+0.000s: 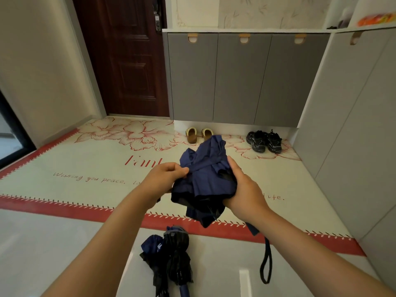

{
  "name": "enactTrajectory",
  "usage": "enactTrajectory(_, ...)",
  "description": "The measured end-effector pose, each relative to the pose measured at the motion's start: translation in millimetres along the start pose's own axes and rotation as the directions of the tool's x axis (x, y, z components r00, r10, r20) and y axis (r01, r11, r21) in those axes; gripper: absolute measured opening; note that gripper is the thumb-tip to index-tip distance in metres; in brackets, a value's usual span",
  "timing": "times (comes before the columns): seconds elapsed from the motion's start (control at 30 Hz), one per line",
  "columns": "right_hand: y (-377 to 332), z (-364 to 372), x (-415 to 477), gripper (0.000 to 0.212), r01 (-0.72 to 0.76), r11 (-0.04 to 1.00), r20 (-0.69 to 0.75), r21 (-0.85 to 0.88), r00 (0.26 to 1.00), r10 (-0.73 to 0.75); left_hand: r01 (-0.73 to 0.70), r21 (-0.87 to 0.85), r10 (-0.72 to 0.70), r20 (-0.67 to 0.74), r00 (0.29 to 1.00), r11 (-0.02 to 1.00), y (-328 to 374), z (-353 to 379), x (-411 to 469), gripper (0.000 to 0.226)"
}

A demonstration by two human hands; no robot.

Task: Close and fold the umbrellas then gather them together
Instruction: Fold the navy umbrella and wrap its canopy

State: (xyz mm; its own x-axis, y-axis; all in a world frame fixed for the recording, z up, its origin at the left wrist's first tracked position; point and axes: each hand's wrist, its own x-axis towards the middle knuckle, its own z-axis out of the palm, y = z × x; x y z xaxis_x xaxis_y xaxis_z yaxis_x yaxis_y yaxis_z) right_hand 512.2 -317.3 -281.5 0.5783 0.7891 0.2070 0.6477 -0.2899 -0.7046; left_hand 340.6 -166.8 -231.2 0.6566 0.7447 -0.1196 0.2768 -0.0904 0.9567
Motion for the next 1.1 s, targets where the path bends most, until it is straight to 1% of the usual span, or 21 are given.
enactTrajectory(0.07, -0.1, -7.2, 3.3, 0.109, -0.003, 1.000, -0.038, 0.004, 0.999, 0.003, -0.022, 0.029, 0.023, -0.031, 0.999, 0.999, -1.3, -4.3, 2.3, 0.027)
enactTrajectory(0.17, -2.3, -16.5, 10.1, 0.099, -0.003, 0.999, -0.098, 0.046, 0.995, 0.008, -0.017, 0.066, 0.019, -0.028, 0.999, 0.998, -3.8, -2.8, 4.3, 0.027)
enactTrajectory(0.23, -8.6, -18.9, 10.8, 0.096, -0.003, 0.987, -0.106, 0.160, 0.994, 0.020, -0.006, 0.049, 0.006, -0.014, 1.000, 0.999, -7.1, 0.4, 6.7, 0.027)
enactTrajectory(0.3, -18.7, -18.7, 7.6, 0.089, 0.000, 0.951, -0.087, 0.310, 0.996, 0.028, 0.021, 0.024, -0.021, 0.002, 1.000, 0.999, -11.7, 2.9, 9.6, 0.027)
enactTrajectory(0.37, -25.1, -16.3, 4.9, 0.078, -0.062, 0.868, -0.013, 0.493, 0.997, 0.079, 0.074, -0.024, -0.073, 0.039, 0.997, 0.997, -16.0, 5.6, 12.9, 0.027)
enactTrajectory(0.43, -30.8, -13.9, 2.4, 0.066, -0.174, 0.749, 0.119, 0.639, 0.985, 0.127, 0.129, -0.116, -0.118, 0.097, 0.988, 0.985, -19.3, 10.4, 14.9, 0.025)
enactTrajectory(0.5, -34.3, -10.0, -1.2, 0.056, -0.259, 0.679, 0.236, 0.687, 0.963, 0.129, 0.172, -0.260, -0.128, 0.176, 0.976, 0.950, -23.7, 16.2, 16.4, 0.022)
enactTrajectory(0.6, -38.1, -5.2, -8.8, 0.040, -0.361, 0.613, 0.375, 0.703, 0.920, 0.112, 0.223, -0.497, -0.087, 0.282, 0.956, 0.839, -31.4, 25.8, 19.3, 0.038)
enactTrajectory(0.67, -40.2, -5.3, -11.2, 0.031, -0.420, 0.594, 0.461, 0.686, 0.882, 0.092, 0.221, -0.578, -0.055, 0.291, 0.955, 0.786, -32.8, 28.2, 19.2, 0.039)
enactTrajectory(0.73, -37.3, -4.6, -8.5, 0.030, -0.457, 0.611, 0.528, 0.646, 0.846, 0.075, 0.209, -0.606, -0.060, 0.258, 0.964, 0.767, -33.8, 29.1, 21.3, 0.040)
enactTrajectory(0.77, -34.9, -3.8, -6.7, 0.032, -0.451, 0.648, 0.533, 0.614, 0.842, 0.081, 0.197, -0.612, -0.060, 0.238, 0.969, 0.766, -33.5, 30.0, 22.2, 0.039)
enactTrajectory(0.8, -31.3, -2.7, -4.4, 0.037, -0.425, 0.703, 0.509, 0.570, 0.854, 0.105, 0.178, -0.600, -0.064, 0.207, 0.976, 0.780, -33.7, 31.5, 22.9, 0.034)
enactTrajectory(0.83, -27.5, -1.4, -2.7, 0.041, -0.390, 0.762, 0.458, 0.517, 0.878, 0.138, 0.155, -0.571, -0.069, 0.169, 0.983, 0.806, -31.9, 33.7, 22.1, 0.023)
enactTrajectory(0.87, -26.0, -0.8, -2.2, 0.045, -0.361, 0.805, 0.402, 0.470, 0.900, 0.169, 0.137, -0.545, -0.075, 0.135, 0.988, 0.827, -28.3, 36.0, 21.4, 0.016)
enactTrajectory(0.93, -26.4, 0.8, -4.3, 0.055, -0.301, 0.856, 0.306, 0.420, 0.935, 0.179, 0.110, -0.517, -0.087, 0.069, 0.994, 0.849, -22.8, 39.5, 20.7, 0.025)
enactTrajectory(1.0, -26.6, 1.7, -5.6, 0.074, -0.172, 0.905, 0.225, 0.388, 0.970, 0.088, 0.077, -0.475, -0.090, -0.005, 0.996, 0.877, -18.7, 41.5, 19.9, 0.029)
enactTrajectory(1.03, -25.4, 2.1, -5.8, 0.082, -0.109, 0.918, 0.211, 0.382, 0.977, 0.028, 0.060, -0.441, -0.085, -0.036, 0.996, 0.895, -17.4, 42.0, 19.1, 0.029)
enactTrajectory(1.1, -24.1, 0.7, -5.7, 0.087, -0.055, 0.909, 0.233, 0.414, 0.971, -0.047, 0.031, -0.363, -0.070, -0.095, 0.993, 0.931, -17.0, 42.2, 18.7, 0.029)
